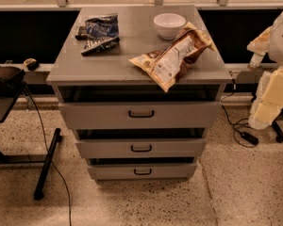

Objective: Open top drawer

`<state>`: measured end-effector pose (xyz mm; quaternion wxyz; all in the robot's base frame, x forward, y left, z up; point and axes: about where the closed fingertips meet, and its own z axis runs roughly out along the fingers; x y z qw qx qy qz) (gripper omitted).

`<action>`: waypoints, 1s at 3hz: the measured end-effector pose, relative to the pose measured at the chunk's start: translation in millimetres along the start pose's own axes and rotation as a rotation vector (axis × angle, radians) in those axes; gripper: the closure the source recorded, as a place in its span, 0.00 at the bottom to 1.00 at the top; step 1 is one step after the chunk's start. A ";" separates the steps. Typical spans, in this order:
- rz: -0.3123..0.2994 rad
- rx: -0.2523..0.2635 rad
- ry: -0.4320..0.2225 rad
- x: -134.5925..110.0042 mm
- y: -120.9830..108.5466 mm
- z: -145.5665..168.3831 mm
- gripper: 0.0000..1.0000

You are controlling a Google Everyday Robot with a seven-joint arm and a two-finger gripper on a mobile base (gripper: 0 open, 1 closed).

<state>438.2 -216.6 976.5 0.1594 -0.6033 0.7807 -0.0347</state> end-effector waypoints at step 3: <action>-0.112 -0.013 0.043 -0.7 31.4 60.3 0.00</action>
Offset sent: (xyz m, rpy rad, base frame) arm -0.0173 0.0376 -0.1754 -0.1202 0.1020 0.1450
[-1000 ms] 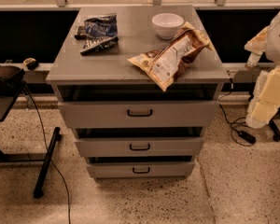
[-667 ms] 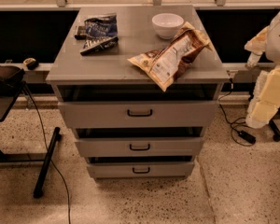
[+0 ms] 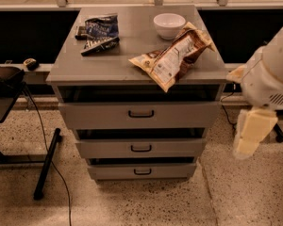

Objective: Open top drawer

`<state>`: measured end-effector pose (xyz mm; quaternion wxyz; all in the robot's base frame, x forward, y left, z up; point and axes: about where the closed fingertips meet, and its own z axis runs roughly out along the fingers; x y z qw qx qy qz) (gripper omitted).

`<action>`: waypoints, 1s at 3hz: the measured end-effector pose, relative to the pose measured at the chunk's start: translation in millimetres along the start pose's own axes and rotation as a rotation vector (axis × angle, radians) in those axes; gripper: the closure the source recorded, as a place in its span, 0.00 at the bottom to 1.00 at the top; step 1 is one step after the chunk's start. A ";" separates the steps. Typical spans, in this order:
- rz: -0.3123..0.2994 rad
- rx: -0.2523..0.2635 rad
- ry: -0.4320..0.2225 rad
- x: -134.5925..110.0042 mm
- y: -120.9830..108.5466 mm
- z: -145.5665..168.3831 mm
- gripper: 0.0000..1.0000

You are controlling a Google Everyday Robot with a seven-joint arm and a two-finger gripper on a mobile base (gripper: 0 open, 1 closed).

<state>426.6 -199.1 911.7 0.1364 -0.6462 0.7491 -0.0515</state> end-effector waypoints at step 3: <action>-0.035 -0.125 -0.223 -35.4 -20.5 122.1 0.00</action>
Offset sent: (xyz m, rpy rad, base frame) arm 0.0582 0.0447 -0.0953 0.1930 0.1276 0.0817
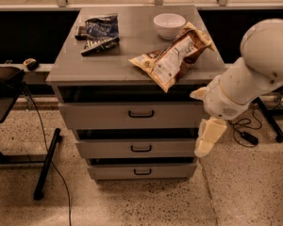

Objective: Open top drawer

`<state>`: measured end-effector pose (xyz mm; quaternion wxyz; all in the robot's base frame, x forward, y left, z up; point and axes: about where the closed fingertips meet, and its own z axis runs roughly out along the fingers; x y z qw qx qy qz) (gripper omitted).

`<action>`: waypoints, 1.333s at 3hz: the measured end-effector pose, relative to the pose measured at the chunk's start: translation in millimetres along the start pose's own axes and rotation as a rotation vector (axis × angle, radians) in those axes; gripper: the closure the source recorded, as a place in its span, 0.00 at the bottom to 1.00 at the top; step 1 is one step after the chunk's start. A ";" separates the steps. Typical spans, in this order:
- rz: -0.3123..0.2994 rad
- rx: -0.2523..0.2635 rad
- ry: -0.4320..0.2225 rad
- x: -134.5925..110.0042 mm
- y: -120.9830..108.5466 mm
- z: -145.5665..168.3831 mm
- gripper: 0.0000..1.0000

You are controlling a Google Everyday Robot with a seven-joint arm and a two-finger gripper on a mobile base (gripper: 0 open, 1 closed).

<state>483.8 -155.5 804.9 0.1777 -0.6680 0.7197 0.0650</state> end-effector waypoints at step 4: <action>-0.071 0.095 0.005 5.7 -81.6 94.8 0.00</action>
Offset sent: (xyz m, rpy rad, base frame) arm 0.1242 0.0254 -0.0885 0.1884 -0.0594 0.0308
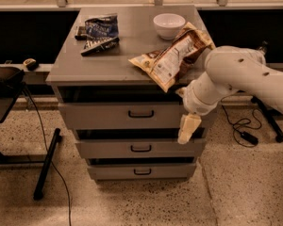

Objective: Open top drawer

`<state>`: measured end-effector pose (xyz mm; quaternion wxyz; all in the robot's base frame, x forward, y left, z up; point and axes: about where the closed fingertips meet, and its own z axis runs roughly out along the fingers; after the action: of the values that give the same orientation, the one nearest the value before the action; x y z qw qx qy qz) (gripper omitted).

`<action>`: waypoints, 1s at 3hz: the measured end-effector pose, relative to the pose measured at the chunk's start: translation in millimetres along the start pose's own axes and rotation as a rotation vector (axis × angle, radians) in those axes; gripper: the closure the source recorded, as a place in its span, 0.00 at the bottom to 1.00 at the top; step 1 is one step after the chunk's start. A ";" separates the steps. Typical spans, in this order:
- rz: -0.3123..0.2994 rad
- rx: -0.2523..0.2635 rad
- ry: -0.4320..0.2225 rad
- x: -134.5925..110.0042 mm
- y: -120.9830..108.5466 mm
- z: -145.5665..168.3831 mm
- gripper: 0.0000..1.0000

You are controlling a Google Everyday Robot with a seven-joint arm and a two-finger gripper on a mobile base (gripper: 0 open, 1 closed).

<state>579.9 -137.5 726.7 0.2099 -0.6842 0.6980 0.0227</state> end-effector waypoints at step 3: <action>-0.087 -0.063 0.169 59.7 -35.5 54.9 0.19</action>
Offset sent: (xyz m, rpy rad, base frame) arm 0.0666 -0.0489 -0.0556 -0.2741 0.0241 0.0498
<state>630.0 -178.7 666.4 0.1296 -0.7195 0.6820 -0.0221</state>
